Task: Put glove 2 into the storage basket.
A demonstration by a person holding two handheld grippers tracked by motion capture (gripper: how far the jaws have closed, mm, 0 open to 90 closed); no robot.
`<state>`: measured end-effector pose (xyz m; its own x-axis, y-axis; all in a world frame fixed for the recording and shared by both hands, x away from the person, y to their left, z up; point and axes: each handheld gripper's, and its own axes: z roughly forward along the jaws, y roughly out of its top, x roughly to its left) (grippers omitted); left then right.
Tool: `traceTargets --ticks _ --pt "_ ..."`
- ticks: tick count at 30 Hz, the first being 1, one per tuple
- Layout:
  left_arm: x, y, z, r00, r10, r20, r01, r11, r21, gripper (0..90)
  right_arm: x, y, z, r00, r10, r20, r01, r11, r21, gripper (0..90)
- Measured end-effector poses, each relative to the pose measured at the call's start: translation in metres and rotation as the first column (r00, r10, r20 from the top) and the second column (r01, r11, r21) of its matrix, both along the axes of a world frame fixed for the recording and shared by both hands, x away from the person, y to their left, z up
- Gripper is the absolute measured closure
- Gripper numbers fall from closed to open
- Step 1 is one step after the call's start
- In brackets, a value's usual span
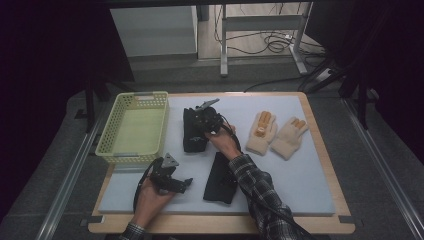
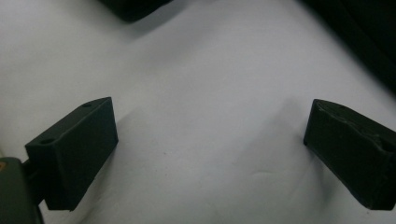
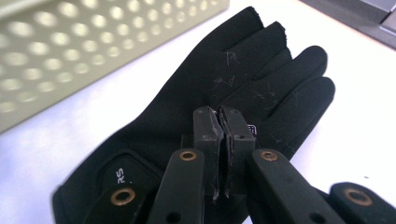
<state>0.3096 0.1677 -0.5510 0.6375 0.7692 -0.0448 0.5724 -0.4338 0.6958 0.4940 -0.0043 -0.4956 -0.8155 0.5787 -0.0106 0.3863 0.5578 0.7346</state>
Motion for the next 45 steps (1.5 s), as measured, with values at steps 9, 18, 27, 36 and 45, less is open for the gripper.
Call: traceTargets --ticks 9,18,27,36,45 --pt "0.0 0.0 0.0 1.0 -0.002 0.001 0.002 1.0 0.003 3.0 -0.03 -0.023 0.034 0.9997 0.022 0.011 -0.022 0.999 0.033 85.0" --pt "0.0 0.0 0.0 1.0 -0.002 0.003 0.002 1.0 0.003 3.0 -0.077 -0.055 0.048 1.0 0.003 -0.003 -0.003 0.999 0.04 84.9" --pt "0.0 0.0 0.0 1.0 0.002 0.004 -0.002 1.0 0.0 3.0 -0.12 -0.091 0.05 0.9951 -0.086 -0.048 0.089 0.994 0.069 84.8" --pt "0.0 0.0 0.0 1.0 0.003 0.005 -0.003 1.0 -0.004 3.1 -0.162 -0.109 0.043 0.9738 -0.21 -0.087 0.216 0.974 0.063 84.9" --pt "0.0 0.0 0.0 1.0 0.003 0.003 -0.003 1.0 -0.001 3.1 -0.181 -0.11 0.021 0.9595 -0.259 -0.111 0.265 0.963 0.05 84.5"
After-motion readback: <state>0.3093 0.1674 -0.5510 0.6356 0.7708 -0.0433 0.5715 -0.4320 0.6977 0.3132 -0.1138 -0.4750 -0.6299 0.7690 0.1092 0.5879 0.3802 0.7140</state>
